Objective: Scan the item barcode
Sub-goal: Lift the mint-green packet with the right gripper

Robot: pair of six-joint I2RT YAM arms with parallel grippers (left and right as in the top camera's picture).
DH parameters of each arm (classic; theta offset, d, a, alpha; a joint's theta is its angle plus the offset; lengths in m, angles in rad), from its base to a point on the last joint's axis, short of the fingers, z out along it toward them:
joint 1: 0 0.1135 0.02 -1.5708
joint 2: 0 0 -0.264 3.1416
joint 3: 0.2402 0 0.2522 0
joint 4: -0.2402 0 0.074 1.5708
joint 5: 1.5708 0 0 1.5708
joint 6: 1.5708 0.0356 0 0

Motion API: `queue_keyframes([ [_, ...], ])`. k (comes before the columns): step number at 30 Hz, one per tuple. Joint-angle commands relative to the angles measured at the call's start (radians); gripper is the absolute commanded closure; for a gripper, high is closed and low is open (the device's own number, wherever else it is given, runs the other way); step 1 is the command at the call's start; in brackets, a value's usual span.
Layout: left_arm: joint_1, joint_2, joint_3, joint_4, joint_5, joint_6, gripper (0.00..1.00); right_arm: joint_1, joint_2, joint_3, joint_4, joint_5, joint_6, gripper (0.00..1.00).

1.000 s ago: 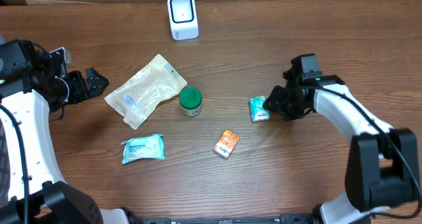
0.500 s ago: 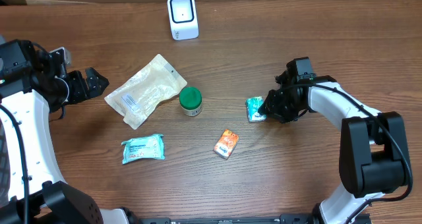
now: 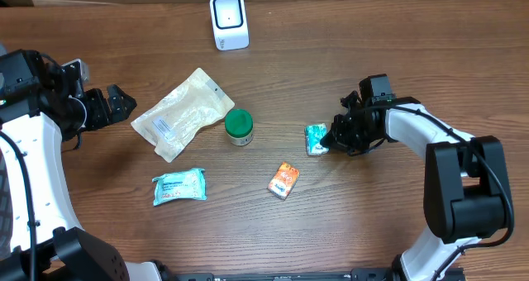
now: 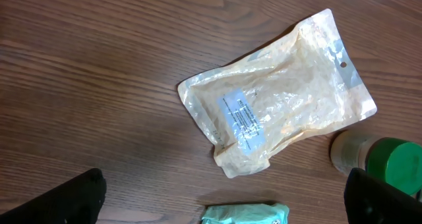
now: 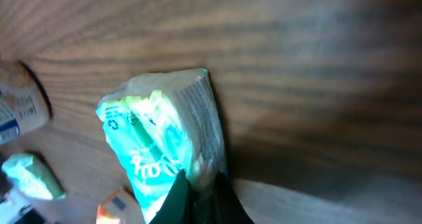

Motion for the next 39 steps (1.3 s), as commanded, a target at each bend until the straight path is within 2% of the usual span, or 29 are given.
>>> queue_keyframes([
  [1, -0.005, -0.011, -0.003, 0.002, 0.008, -0.010, 0.01, -0.009, 0.023, 0.006, -0.048, -0.048, -0.050, 0.96],
  [9, -0.005, -0.011, -0.003, 0.001, 0.008, -0.010, 0.00, -0.038, -0.111, 0.078, -0.071, -0.563, -0.141, 0.96],
  [15, -0.005, -0.011, -0.003, 0.002, 0.008, -0.010, 0.00, -0.039, -0.144, 0.082, 0.035, -0.916, -0.132, 0.96],
  [18, -0.005, -0.011, -0.003, 0.002, 0.008, -0.010, 0.01, -0.039, -0.144, 0.082, 0.103, -1.036, -0.077, 0.96],
  [27, -0.005, -0.011, -0.003, 0.002, 0.008, -0.010, 0.00, -0.039, -0.145, 0.083, 0.394, -1.051, 0.396, 0.96],
  [30, -0.005, -0.011, -0.003, 0.002, 0.008, -0.010, 0.00, -0.039, -0.145, 0.083, 0.491, -1.051, 0.505, 0.96],
  [33, -0.005, -0.011, -0.003, 0.002, 0.008, -0.010, 0.00, -0.039, -0.147, 0.083, 0.548, -1.051, 0.575, 0.96],
  [39, -0.005, -0.011, -0.003, 0.002, 0.008, -0.010, 0.00, -0.039, -0.149, 0.083, 0.557, -1.051, 0.573, 0.96],
])
